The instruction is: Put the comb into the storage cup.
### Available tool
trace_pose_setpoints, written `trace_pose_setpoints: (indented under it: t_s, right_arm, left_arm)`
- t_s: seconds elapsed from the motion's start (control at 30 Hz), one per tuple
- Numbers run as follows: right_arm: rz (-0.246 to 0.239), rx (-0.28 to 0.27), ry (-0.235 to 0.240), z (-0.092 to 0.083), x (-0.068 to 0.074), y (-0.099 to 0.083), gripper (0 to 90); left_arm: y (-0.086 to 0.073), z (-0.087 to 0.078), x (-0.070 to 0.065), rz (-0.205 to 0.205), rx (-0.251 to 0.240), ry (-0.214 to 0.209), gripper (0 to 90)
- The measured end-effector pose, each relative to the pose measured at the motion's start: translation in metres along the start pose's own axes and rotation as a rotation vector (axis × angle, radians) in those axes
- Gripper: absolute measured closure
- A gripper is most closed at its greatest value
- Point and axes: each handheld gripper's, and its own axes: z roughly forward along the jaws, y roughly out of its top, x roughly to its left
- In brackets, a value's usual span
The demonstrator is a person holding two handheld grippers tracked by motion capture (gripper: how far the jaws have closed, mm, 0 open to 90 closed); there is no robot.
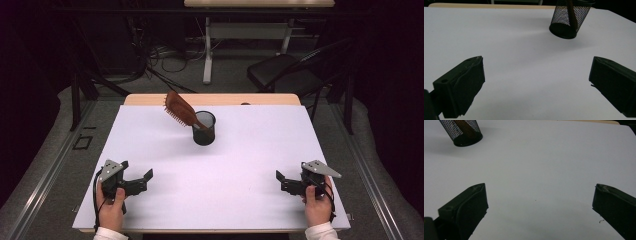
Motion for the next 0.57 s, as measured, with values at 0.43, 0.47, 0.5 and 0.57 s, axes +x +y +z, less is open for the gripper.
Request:
trace_pose_setpoints:
  t_s: [0.43,0.47,0.5,0.57]
  right_arm:
    - [0.000,0.000,-0.001,-0.0005,-0.0006,-0.0004,0.0]
    - [-0.001,0.000,-0.002,-0.0005,-0.0007,-0.0004,0.0]
    - [0.004,-0.002,-0.002,-0.0003,-0.0008,-0.0004,0.0]
    - [0.002,-0.001,-0.005,-0.0001,-0.0018,-0.0005,0.0]
  left_arm:
    - [-0.0007,0.0005,0.0010,-0.003,0.004,0.000,0.4]
    - [-0.0006,0.0004,0.0011,-0.004,0.004,0.000,0.4]
    - [-0.0004,0.0002,0.0013,-0.004,0.005,0.002,0.4]
    - [-0.0004,0.0002,0.0013,-0.009,0.002,0.003,0.4]
